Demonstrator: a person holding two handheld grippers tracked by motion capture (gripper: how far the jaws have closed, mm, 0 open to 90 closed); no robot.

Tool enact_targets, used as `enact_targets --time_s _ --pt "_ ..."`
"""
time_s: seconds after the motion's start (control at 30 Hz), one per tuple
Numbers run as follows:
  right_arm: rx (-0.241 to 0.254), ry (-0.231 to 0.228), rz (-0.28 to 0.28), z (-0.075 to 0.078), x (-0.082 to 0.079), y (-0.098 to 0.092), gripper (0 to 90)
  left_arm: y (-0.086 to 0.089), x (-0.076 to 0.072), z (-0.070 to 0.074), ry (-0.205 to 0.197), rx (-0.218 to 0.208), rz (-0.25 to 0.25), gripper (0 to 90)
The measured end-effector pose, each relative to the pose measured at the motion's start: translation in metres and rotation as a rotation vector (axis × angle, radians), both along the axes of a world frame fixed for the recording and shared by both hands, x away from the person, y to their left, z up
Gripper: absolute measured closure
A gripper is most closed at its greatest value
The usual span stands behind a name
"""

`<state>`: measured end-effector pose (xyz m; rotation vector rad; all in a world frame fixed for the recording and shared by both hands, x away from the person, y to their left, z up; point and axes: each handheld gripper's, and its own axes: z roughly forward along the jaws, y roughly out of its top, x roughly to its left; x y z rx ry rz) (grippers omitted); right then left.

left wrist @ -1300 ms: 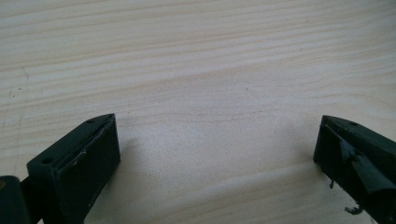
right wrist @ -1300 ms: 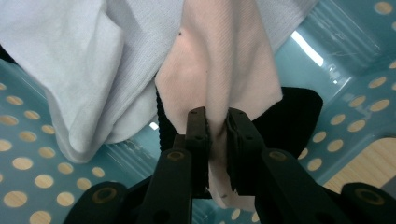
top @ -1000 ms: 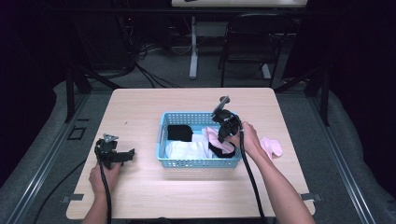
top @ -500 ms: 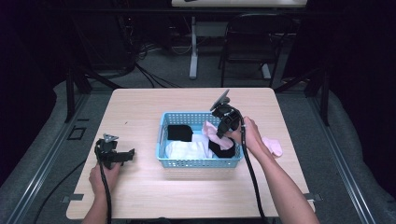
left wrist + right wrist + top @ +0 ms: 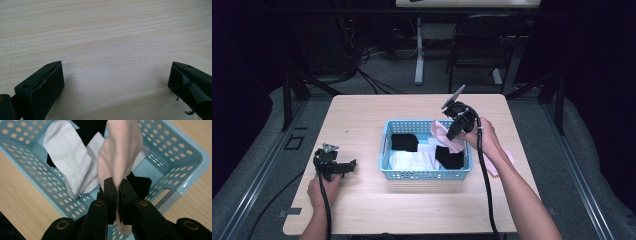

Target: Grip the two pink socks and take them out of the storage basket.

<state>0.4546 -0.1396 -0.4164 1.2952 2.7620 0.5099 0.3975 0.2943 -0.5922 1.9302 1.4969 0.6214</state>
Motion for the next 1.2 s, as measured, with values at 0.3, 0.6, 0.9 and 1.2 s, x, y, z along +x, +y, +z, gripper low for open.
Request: enact_targets --time_s 0.3,0.6,0.9,1.2 --pt "0.02 -0.035 -0.01 0.022 -0.004 -0.013 85.6 0.0 0.0 0.0 0.0 0.0 0.001 0.3" --pt "0.026 -0.058 -0.045 0.041 -0.007 -0.033 85.6 0.0 0.0 0.0 0.0 0.0 0.0 0.3" --pt "0.02 -0.07 -0.075 0.049 -0.009 -0.054 85.6 0.0 0.0 0.0 0.0 0.0 0.0 0.2" --pt "0.01 -0.066 -0.113 0.052 -0.012 -0.079 85.6 0.0 0.0 0.0 0.0 0.0 0.001 0.3"
